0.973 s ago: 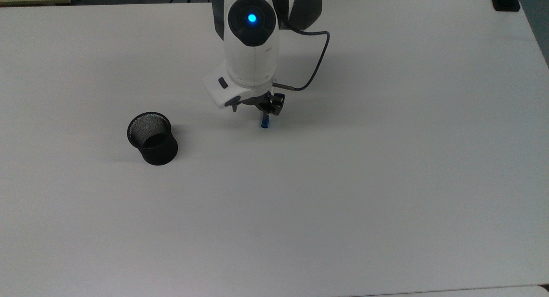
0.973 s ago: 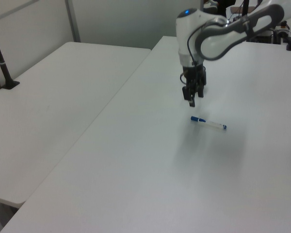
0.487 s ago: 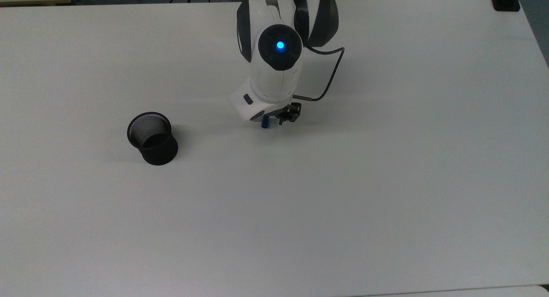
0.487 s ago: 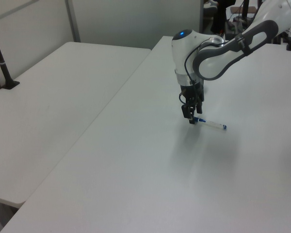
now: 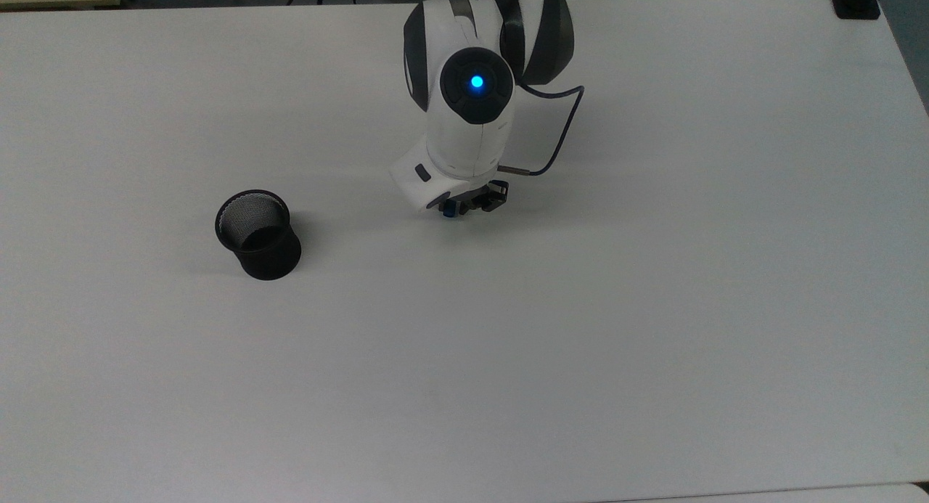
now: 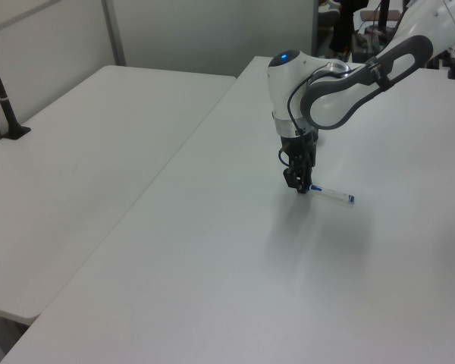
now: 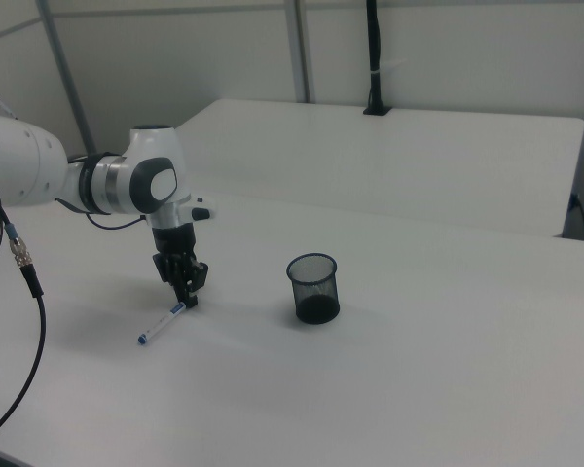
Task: Insert the marker
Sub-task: 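Close the gripper on the marker near its blue cap, then lift the marker and carry it over the black mesh cup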
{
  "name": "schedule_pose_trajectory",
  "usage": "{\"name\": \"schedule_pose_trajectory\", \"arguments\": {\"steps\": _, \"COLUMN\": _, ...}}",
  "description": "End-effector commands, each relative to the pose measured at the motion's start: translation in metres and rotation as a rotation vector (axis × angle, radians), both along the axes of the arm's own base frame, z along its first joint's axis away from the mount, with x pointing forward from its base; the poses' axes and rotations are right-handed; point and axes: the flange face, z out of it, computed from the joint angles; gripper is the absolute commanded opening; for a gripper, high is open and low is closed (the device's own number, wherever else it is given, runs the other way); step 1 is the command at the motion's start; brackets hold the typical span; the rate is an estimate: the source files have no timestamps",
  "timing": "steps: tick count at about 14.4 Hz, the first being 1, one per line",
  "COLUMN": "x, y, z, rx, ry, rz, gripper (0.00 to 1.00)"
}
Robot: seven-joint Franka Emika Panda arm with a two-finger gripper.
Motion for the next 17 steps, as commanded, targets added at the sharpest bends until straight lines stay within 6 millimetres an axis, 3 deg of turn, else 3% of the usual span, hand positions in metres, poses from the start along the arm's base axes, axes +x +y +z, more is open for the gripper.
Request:
{"name": "schedule_pose_trajectory", "arguments": {"steps": 1, "x": -0.001, "y": -0.001, "z": -0.010, "rx": 0.004, "ry": -0.009, "rz": -0.019, "gripper": 0.13}}
{"name": "schedule_pose_trajectory", "arguments": {"steps": 4, "x": -0.002, "y": 0.001, "z": -0.004, "rx": 0.005, "ry": -0.006, "rz": -0.019, "gripper": 0.09}}
{"name": "schedule_pose_trajectory", "arguments": {"steps": 6, "x": 0.001, "y": -0.001, "z": 0.011, "rx": 0.014, "ry": -0.029, "rz": -0.030, "gripper": 0.09}}
{"name": "schedule_pose_trajectory", "arguments": {"steps": 7, "x": 0.005, "y": -0.002, "z": 0.025, "rx": 0.028, "ry": -0.053, "rz": -0.039, "gripper": 0.09}}
{"name": "schedule_pose_trajectory", "arguments": {"steps": 9, "x": 0.012, "y": -0.009, "z": 0.085, "rx": 0.049, "ry": -0.151, "rz": -0.050, "gripper": 0.09}}
{"name": "schedule_pose_trajectory", "arguments": {"steps": 12, "x": 0.017, "y": -0.051, "z": 0.162, "rx": 0.060, "ry": -0.288, "rz": -0.060, "gripper": 0.09}}
{"name": "schedule_pose_trajectory", "arguments": {"steps": 14, "x": 0.022, "y": -0.102, "z": 0.211, "rx": 0.056, "ry": -0.465, "rz": -0.092, "gripper": 0.10}}
{"name": "schedule_pose_trajectory", "arguments": {"steps": 17, "x": 0.031, "y": -0.151, "z": 0.237, "rx": 0.033, "ry": -0.651, "rz": -0.150, "gripper": 0.10}}
